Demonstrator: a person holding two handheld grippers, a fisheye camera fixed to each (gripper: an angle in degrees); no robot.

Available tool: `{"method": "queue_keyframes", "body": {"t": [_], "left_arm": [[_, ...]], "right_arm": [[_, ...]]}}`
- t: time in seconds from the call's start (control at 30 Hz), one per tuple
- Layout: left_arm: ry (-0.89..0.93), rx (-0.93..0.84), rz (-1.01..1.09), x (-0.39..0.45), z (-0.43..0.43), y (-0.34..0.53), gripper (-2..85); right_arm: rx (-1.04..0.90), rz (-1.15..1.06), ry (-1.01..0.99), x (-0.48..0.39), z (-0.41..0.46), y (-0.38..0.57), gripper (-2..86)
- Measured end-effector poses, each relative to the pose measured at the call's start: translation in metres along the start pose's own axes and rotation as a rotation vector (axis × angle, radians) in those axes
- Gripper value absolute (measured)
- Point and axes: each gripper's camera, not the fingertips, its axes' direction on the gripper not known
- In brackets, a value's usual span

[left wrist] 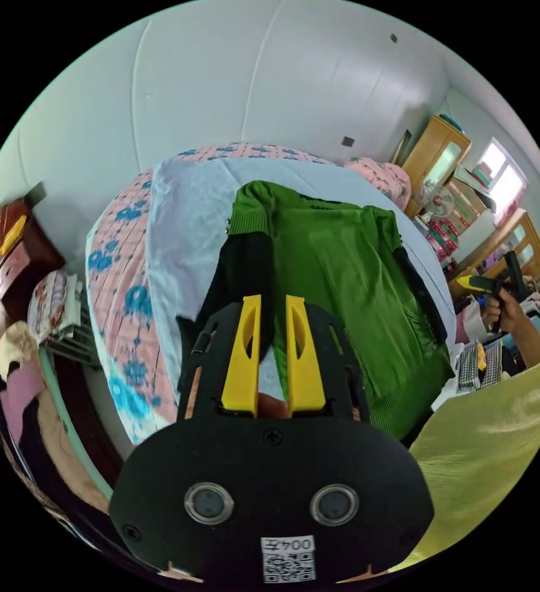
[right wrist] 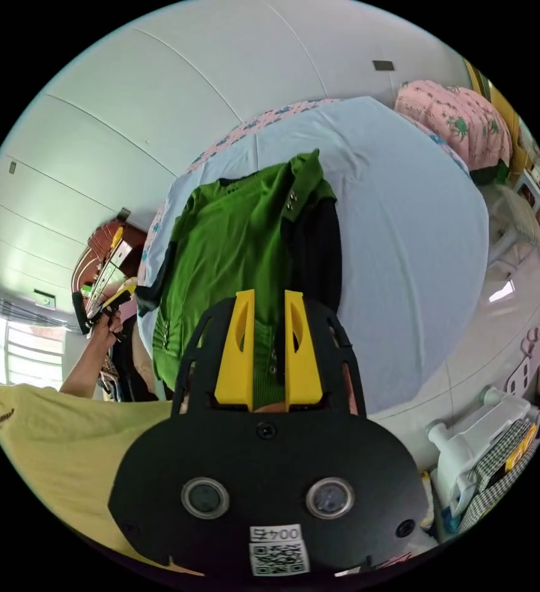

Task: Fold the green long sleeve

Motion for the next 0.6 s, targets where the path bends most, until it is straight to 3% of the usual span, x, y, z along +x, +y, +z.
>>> {"method": "queue_keyframes", "body": {"t": [0.23,0.37,0.6], "left_arm": [[-0.008,-0.045,0.13,0.003,0.058,-0.102,5.0],[0.021,-0.065,0.142,0.018,0.095,-0.148,4.7],[-0.038,-0.109,0.184,0.036,0.17,-0.222,8.8]], "right_arm": [[-0.012,-0.105,0.055,0.007,0.016,-0.12,10.0],[-0.119,-0.183,0.071,0.029,0.047,-0.203,12.1],[-0.211,-0.139,0.043,0.089,0.127,-0.336,17.4]]}}
